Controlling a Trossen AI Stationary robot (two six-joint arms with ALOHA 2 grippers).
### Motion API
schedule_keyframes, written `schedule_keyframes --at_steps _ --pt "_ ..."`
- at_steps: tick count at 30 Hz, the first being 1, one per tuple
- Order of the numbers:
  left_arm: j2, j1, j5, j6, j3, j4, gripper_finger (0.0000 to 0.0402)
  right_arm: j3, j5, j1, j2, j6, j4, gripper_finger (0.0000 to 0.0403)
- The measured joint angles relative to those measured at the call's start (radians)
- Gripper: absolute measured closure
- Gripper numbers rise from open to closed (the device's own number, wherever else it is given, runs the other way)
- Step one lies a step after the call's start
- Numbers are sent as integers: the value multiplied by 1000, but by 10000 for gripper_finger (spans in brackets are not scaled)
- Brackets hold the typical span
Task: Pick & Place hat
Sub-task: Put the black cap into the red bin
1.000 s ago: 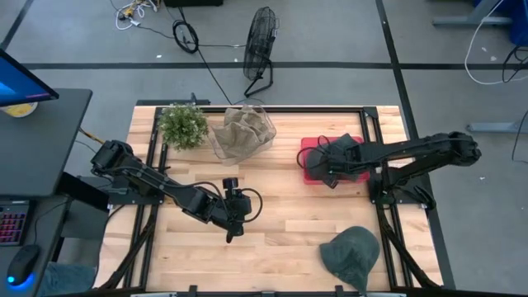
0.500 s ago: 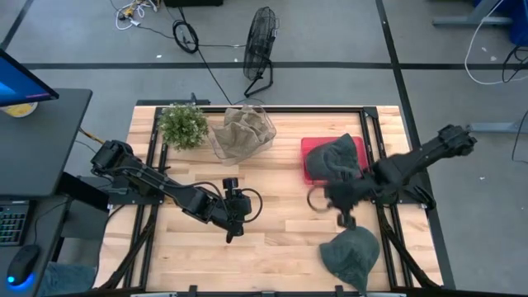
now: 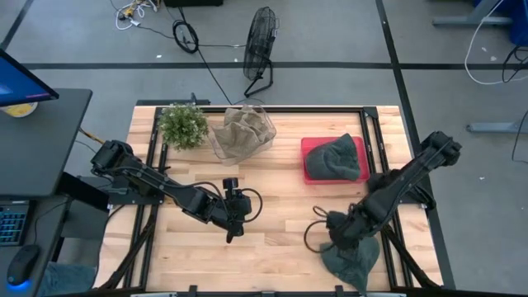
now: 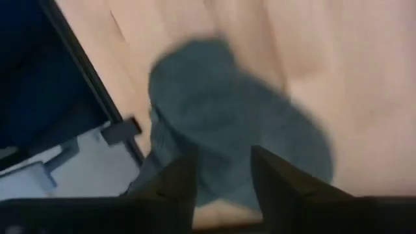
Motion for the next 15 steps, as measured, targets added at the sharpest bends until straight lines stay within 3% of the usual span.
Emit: schedule_keyframes --at_steps 5,15 --pt "0 0 0 -1 0 0 214 0 -118 51 113 117 -2 218" --pt "0 0 0 -1 0 0 214 0 -117 88 267 211 -100 190"
